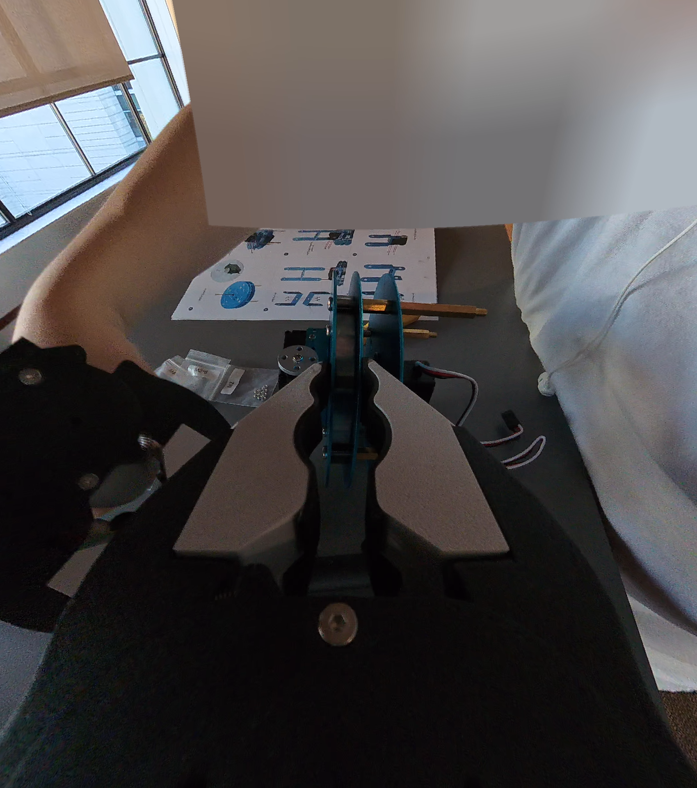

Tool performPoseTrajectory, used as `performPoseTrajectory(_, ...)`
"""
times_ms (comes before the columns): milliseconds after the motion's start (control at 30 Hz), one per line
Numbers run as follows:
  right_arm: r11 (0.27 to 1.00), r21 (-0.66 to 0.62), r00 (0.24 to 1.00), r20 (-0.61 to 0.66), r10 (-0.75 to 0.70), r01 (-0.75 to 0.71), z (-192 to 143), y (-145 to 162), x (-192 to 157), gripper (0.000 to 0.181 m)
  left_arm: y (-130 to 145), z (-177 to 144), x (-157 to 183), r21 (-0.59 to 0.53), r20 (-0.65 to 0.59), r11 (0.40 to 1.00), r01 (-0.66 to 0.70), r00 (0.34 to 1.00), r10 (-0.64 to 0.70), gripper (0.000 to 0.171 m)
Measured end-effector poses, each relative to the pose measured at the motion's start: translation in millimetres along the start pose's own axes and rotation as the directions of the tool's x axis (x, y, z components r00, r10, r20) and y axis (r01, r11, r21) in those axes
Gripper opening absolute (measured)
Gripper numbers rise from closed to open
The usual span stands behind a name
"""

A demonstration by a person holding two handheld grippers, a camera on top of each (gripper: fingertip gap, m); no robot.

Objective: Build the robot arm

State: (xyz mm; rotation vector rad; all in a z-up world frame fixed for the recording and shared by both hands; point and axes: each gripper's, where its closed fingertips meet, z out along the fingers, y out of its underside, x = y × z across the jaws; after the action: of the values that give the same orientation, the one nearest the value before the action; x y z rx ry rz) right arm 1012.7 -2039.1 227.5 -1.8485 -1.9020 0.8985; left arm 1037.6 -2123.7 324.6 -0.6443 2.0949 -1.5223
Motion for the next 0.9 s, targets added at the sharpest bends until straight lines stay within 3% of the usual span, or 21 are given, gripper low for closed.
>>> performPoseTrajectory(100,1.0,0.001,0.999,0.019,-0.027,0.027,4.2,-3.3,-1.7,0.023,0.4,-0.6,-0.1,-0.004,0.001,1.0,-0.004,1.0,0.004,0.012)
performPoseTrajectory(267,0.994,-0.112,0.997,-0.073,-0.028,0.019,-10.4,8.5,11.8,0.017,0.7,-1.0,0.1,-0.002,-0.003,1.0,-0.002,1.0,0.002,0.013)
performPoseTrajectory(367,0.987,-0.129,0.978,-0.196,0.069,-0.096,-34.6,22.1,25.8,0.017,1.0,-1.5,0.0,-0.003,-0.002,1.0,-0.001,1.0,0.001,0.013)
performPoseTrajectory(433,0.962,-0.112,0.934,-0.293,0.207,-0.248,-53.1,36.9,29.6,0.016,0.9,-1.5,0.0,0.0,-0.001,1.0,0.0,1.0,0.0,0.013)
performPoseTrajectory(600,0.809,-0.04,0.723,-0.476,0.501,-0.587,-90.9,78.6,-18.4,0.017,1.1,-1.5,-1.4,0.008,-0.008,1.0,0.018,1.0,-0.017,0.012)
performPoseTrajectory(700,0.664,0.094,0.508,-0.567,0.648,-0.742,-107.1,97.5,-69.5,0.016,2.1,-1.9,-4.3,0.012,-0.007,0.999,0.04,0.999,-0.039,0.012)
performPoseTrajectory(800,0.538,0.217,0.331,-0.588,0.739,-0.815,-106.1,112.3,-127.5,0.016,3.1,-2.5,-6.7,0.011,-0.002,0.999,0.05,0.999,-0.05,0.012)
performPoseTrajectory(900,0.444,0.251,0.184,-0.658,0.73,-0.86,-95.7,137.2,-178.3,0.016,3.8,-2.6,-8.3,0.007,0.006,0.999,0.054,0.999,-0.054,0.012)
